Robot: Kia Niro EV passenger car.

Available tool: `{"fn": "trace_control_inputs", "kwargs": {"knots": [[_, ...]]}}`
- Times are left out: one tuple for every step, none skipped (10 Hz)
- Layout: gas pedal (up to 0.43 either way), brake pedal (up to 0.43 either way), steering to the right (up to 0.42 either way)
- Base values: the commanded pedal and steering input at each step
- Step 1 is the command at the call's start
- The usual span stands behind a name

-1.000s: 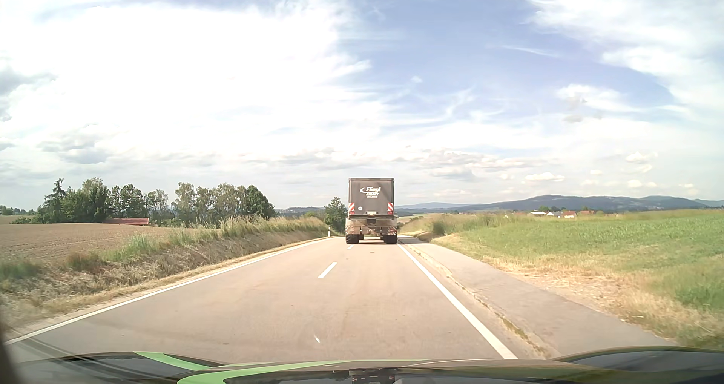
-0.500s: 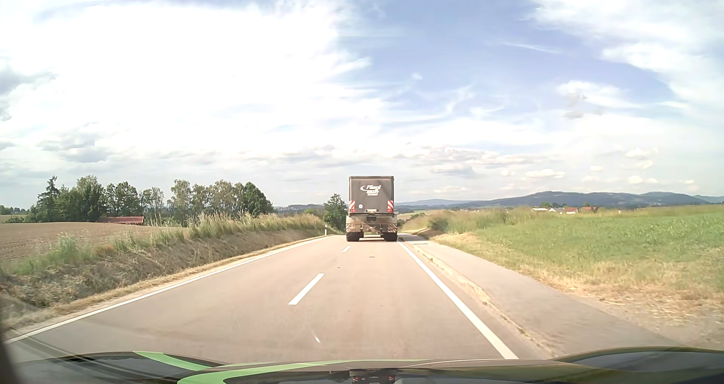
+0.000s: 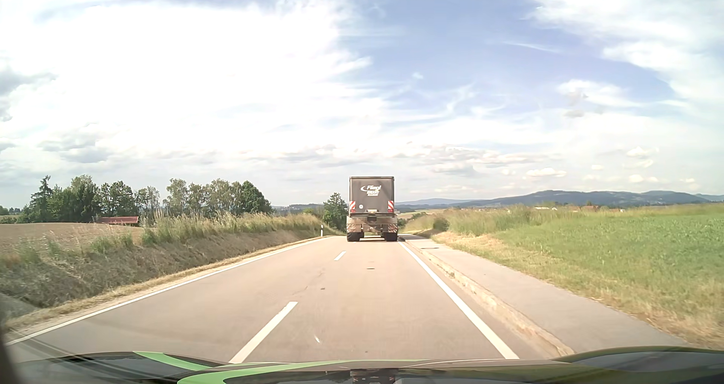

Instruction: Follow the waypoints while adhering to traffic rules and regulations

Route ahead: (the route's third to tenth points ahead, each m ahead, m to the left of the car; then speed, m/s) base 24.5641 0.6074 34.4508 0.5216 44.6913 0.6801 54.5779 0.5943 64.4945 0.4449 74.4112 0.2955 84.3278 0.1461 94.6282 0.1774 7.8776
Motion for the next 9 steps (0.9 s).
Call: {"fn": "trace_control_inputs", "kwargs": {"knots": [[0.138, 0.000, -0.003], [0.138, 0.000, -0.003], [0.138, 0.000, -0.003], [0.130, 0.000, -0.003], [0.118, 0.000, -0.003], [0.110, 0.000, -0.002], [0.098, 0.000, -0.003], [0.098, 0.000, -0.003], [0.098, 0.000, -0.002]]}}
